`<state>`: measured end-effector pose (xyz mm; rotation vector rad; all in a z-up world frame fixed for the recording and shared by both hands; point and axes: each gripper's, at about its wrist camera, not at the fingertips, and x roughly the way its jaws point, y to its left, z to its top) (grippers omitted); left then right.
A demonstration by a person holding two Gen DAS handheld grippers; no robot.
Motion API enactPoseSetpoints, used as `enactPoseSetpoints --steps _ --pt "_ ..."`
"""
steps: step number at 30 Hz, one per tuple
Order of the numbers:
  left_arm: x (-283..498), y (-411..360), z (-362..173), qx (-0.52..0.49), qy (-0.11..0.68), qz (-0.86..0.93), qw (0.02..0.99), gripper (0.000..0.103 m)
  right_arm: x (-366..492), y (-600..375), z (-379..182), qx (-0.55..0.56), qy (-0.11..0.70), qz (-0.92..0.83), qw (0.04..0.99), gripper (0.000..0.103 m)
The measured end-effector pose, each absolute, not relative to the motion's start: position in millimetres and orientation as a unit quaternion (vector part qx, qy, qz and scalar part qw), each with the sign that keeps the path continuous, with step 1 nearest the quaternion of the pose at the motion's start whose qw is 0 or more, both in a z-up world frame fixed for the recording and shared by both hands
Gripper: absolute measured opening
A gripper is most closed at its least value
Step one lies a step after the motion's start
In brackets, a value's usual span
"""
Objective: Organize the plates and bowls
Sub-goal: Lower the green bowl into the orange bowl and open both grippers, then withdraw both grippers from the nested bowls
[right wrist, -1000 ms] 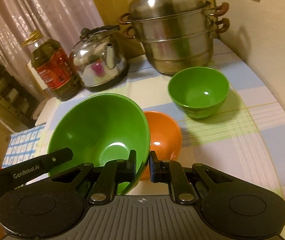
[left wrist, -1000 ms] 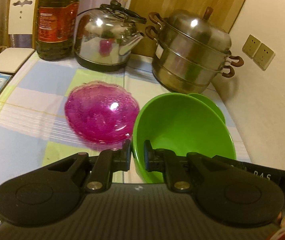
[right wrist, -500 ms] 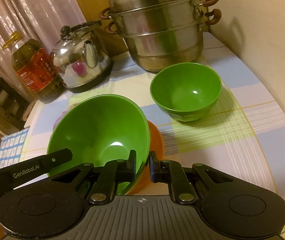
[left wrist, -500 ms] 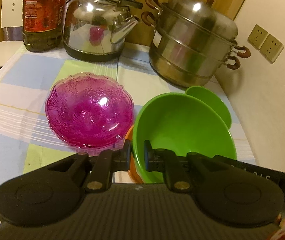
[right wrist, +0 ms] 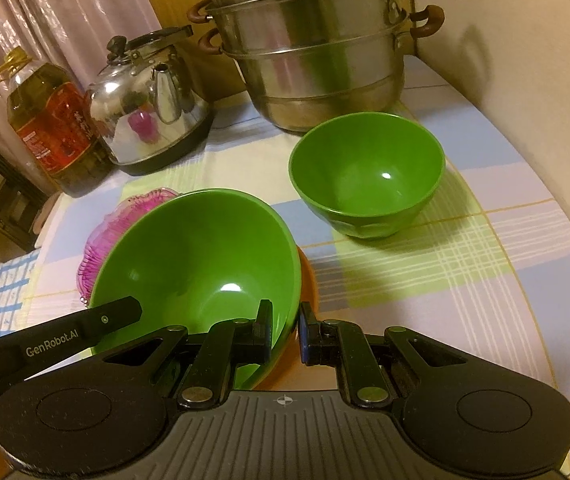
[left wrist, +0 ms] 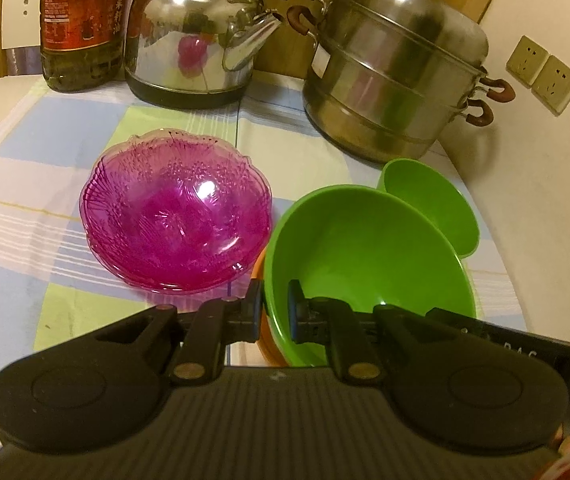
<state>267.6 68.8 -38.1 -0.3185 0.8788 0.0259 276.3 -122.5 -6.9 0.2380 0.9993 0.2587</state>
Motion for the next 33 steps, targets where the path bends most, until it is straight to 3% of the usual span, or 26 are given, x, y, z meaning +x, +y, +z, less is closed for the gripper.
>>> enactPoseSetpoints --steps 21,27,33 --pt "274.0 73.0 -48.5 -0.156 0.423 0.019 0.892 0.011 283.7 -120.0 -17.3 0.108 0.483 0.124 0.86 0.014" --pt "271.4 76.3 -49.0 -0.161 0.413 0.024 0.896 0.016 284.9 -126.2 -16.7 0.131 0.468 0.133 0.864 0.037" --pt "260.6 80.1 -37.1 -0.176 0.394 0.028 0.902 0.019 277.4 -135.7 -10.3 0.155 0.457 0.128 0.866 0.04"
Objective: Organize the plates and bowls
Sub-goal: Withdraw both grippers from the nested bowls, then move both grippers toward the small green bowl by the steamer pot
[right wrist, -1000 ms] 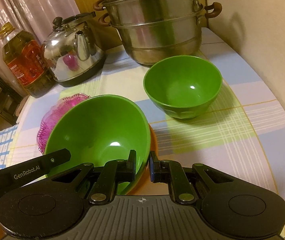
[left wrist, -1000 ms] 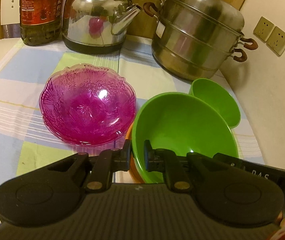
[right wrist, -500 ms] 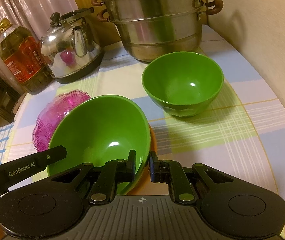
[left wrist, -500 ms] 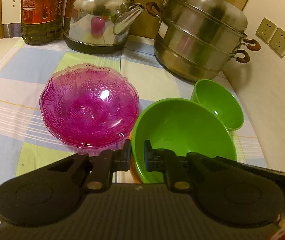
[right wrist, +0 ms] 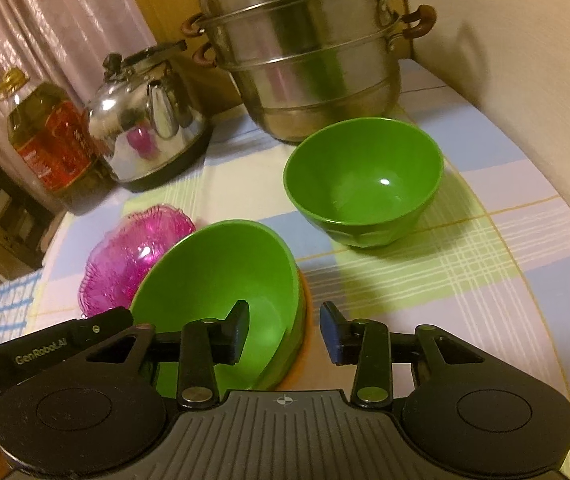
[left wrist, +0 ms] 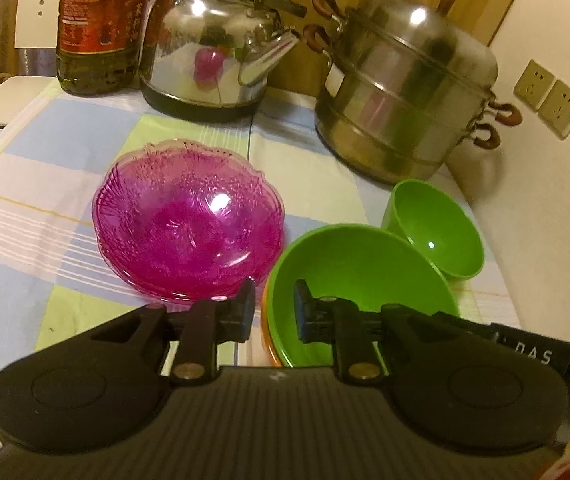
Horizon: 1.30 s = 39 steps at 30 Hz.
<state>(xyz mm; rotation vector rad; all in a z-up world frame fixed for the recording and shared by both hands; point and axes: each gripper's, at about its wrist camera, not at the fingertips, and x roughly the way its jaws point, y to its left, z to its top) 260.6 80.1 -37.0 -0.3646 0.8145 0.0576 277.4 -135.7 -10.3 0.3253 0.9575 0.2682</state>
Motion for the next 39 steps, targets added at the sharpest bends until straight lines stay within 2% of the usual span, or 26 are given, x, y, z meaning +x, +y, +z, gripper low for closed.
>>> enactPoseSetpoints --steps 5,15,18,24,39 --pt "245.8 79.4 -25.6 -0.186 0.382 0.029 0.905 0.027 266.1 -140.1 -4.2 0.162 0.454 0.127 0.867 0.04" --pt "211.3 64.6 -13.8 -0.184 0.388 0.021 0.903 0.05 233.1 -147.5 6.5 0.162 0.459 0.121 0.865 0.041" --pt "200.3 58.7 -12.4 -0.182 0.39 0.021 0.902 0.053 220.9 -151.8 10.9 0.155 0.461 0.116 0.866 0.041" --pt "179.7 44.1 -7.7 -0.166 0.398 0.023 0.902 0.064 200.5 -164.6 20.1 0.15 0.458 0.101 0.87 0.041" --pt "155.1 20.2 8.7 -0.155 0.398 -0.001 0.904 0.064 171.9 -190.9 48.2 0.131 0.442 0.083 0.883 0.041"
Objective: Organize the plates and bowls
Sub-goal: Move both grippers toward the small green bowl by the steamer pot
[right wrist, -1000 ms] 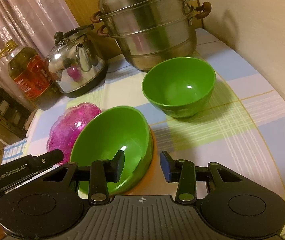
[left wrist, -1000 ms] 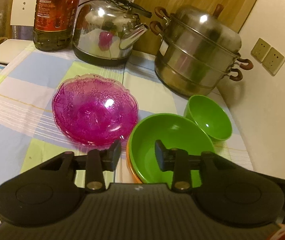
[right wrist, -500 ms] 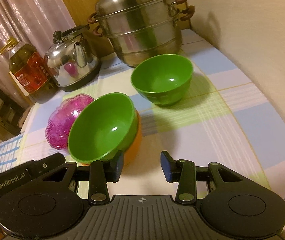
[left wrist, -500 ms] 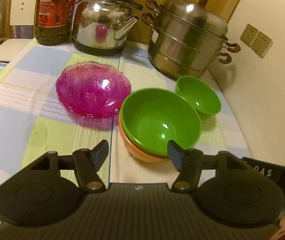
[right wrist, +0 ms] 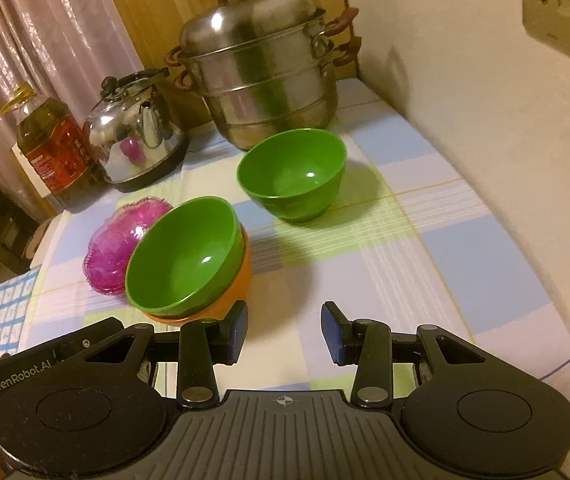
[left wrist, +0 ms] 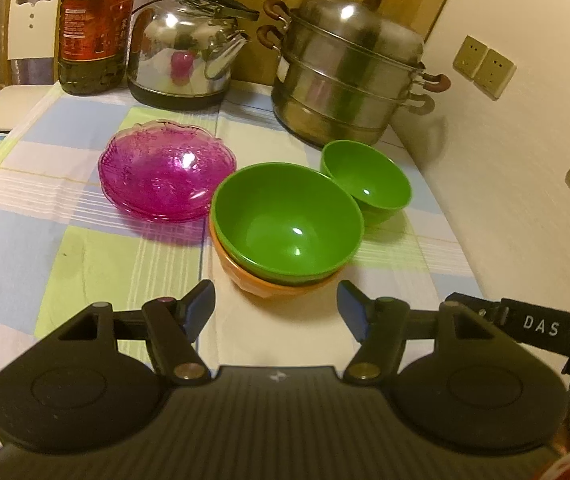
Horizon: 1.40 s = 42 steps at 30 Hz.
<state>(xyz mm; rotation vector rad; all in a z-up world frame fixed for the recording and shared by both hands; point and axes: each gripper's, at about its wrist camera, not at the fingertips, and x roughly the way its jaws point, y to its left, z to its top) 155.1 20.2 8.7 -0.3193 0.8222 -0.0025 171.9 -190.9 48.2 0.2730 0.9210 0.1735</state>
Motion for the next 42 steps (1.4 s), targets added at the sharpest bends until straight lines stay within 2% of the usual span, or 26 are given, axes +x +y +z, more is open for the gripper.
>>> enactPoseSetpoints --steps 20,42 --pt "139.8 -13.6 37.0 -0.125 0.378 -0.058 0.915 0.064 138.3 -214.9 71.8 0.123 0.426 0.055 0.895 0.041" --pt "182.3 -26.3 34.4 -0.116 0.389 -0.095 0.909 0.064 172.0 -239.5 55.0 0.159 0.435 0.044 0.885 0.041"
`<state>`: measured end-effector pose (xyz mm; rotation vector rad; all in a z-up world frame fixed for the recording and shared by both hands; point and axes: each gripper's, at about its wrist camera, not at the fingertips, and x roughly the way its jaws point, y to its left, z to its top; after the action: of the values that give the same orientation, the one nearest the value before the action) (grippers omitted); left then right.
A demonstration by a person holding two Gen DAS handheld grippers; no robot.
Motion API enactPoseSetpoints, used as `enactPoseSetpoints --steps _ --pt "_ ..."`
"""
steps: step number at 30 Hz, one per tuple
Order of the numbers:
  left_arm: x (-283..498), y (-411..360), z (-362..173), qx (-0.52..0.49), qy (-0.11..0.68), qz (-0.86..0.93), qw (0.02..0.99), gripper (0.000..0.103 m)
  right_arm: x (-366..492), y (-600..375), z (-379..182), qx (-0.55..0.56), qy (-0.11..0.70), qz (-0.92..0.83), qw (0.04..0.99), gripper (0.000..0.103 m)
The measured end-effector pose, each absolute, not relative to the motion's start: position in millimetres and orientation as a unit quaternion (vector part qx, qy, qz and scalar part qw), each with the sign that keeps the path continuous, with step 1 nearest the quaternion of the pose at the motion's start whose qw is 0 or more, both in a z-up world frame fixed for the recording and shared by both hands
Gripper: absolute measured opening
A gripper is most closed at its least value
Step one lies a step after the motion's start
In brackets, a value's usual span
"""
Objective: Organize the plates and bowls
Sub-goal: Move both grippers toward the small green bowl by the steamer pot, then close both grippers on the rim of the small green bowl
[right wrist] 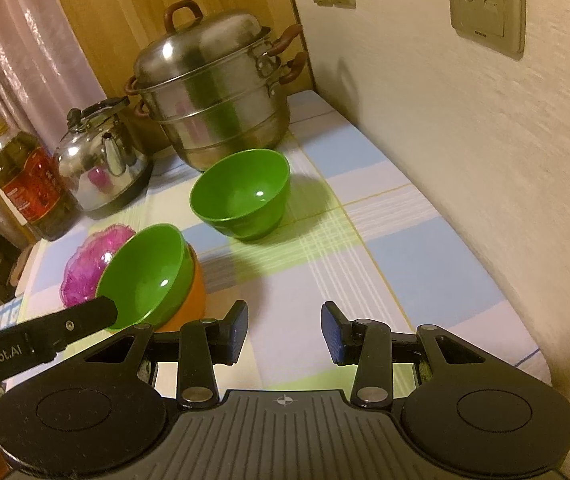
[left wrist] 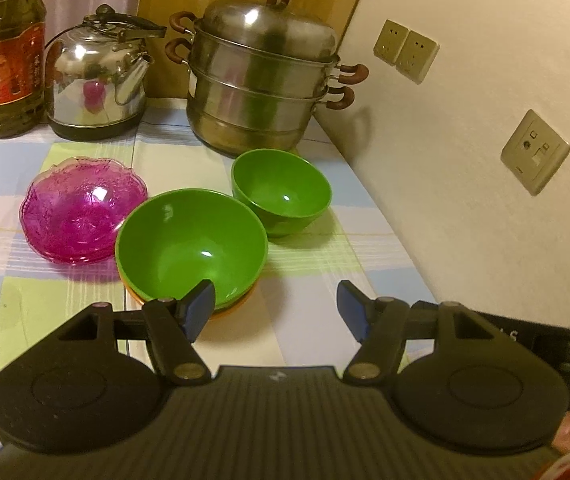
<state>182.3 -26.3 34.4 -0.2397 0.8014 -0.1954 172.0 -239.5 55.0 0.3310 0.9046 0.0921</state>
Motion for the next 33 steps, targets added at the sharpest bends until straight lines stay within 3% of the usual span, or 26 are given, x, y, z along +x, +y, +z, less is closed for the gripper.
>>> enactPoseSetpoints --steps 11,33 --pt "237.8 -23.0 38.7 -0.083 0.376 -0.107 0.917 0.064 216.5 -245.4 50.6 0.158 0.441 0.055 0.882 0.041" --pt "405.8 -24.1 -6.3 -0.05 0.447 -0.107 0.887 0.058 353.7 -253.3 7.1 0.169 0.463 0.059 0.868 0.041"
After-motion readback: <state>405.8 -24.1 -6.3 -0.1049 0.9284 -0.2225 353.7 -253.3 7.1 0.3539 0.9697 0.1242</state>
